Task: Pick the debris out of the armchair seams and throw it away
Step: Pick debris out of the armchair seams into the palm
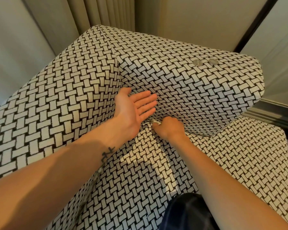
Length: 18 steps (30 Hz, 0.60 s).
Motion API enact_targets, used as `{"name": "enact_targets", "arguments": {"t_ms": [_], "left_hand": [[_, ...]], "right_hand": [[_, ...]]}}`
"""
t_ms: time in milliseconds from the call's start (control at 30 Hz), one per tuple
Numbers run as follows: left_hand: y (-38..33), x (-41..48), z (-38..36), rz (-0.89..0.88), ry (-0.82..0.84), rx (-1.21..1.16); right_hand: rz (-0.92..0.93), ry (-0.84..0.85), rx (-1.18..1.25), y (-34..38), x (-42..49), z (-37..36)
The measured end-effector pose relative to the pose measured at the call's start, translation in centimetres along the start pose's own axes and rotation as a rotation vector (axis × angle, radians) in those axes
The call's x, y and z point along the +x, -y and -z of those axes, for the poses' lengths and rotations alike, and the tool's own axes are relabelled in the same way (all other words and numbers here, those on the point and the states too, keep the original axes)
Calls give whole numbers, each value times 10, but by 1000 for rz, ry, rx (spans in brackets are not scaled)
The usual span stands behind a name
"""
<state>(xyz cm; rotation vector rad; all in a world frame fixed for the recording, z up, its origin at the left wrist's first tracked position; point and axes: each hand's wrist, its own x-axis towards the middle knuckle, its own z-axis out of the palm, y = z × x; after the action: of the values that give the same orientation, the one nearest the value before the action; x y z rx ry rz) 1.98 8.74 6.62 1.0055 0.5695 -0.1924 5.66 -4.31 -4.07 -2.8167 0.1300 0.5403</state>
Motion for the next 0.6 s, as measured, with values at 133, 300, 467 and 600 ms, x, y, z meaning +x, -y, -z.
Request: {"name": "enact_targets", "arguments": {"t_ms": [133, 300, 467, 600], "left_hand": [[-1, 0, 0, 6, 6, -17], [-1, 1, 0, -14, -11, -5], [-2, 2, 1, -29, -21, 9], [-2, 3, 1, -38, -30, 16]], "right_hand": [[-33, -41, 188, -9, 7, -8], [22, -70, 465, -34, 6, -21], [51, -53, 664, -42, 4, -23], [60, -105, 389, -28, 0, -25]]}}
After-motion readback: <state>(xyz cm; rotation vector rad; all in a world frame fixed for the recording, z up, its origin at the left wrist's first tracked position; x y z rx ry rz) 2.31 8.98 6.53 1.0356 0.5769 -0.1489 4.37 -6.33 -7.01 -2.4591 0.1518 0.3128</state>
